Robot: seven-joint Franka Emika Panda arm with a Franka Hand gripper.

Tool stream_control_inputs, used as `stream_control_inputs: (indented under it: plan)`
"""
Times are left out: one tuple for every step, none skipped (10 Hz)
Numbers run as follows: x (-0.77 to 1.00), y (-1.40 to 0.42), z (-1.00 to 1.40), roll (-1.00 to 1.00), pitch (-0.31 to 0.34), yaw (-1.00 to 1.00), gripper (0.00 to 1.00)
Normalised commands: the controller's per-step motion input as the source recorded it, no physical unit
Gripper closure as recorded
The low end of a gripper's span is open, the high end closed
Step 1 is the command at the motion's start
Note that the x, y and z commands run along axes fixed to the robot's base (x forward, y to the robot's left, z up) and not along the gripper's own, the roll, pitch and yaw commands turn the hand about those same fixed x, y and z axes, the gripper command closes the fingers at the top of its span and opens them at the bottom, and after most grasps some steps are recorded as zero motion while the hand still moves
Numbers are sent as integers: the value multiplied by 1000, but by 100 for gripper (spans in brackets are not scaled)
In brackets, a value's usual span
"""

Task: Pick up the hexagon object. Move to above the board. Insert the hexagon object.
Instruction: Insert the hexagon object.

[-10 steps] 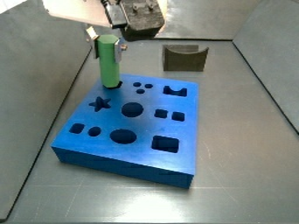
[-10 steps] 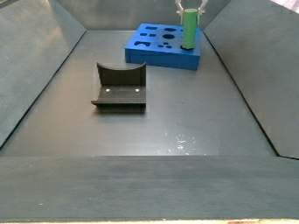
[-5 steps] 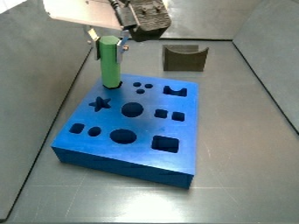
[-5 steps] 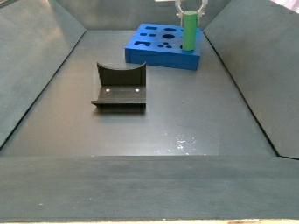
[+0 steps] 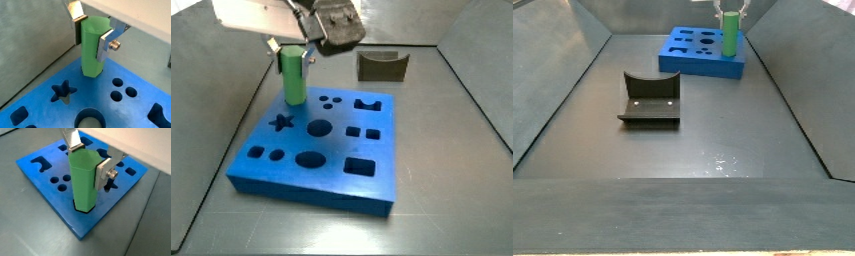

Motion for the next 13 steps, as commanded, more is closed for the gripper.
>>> stream_control_inputs:
  plan:
    - [189, 154, -237, -126, 0, 283, 100]
    - [80, 214, -243, -280, -26, 640, 100]
    - [-29, 0, 0, -29, 0, 49, 100]
    - [0, 0, -63, 0, 0, 0, 100]
    - [-249, -77, -1000, 46, -260, 0, 100]
    - [-351, -11, -1000, 0, -126, 0, 100]
    - [-289, 0, -1000, 0, -109, 0, 100]
    - [-186, 0, -1000, 0, -63, 14, 100]
    - [-137, 0, -1000, 0, -63, 26, 100]
    - [-106, 0, -1000, 0, -74, 40, 100]
    - [-6, 0, -1000, 0, -74, 57, 100]
    - [0, 0, -1000, 0, -63, 17, 100]
    - [103, 0, -314, -34, -26, -51, 100]
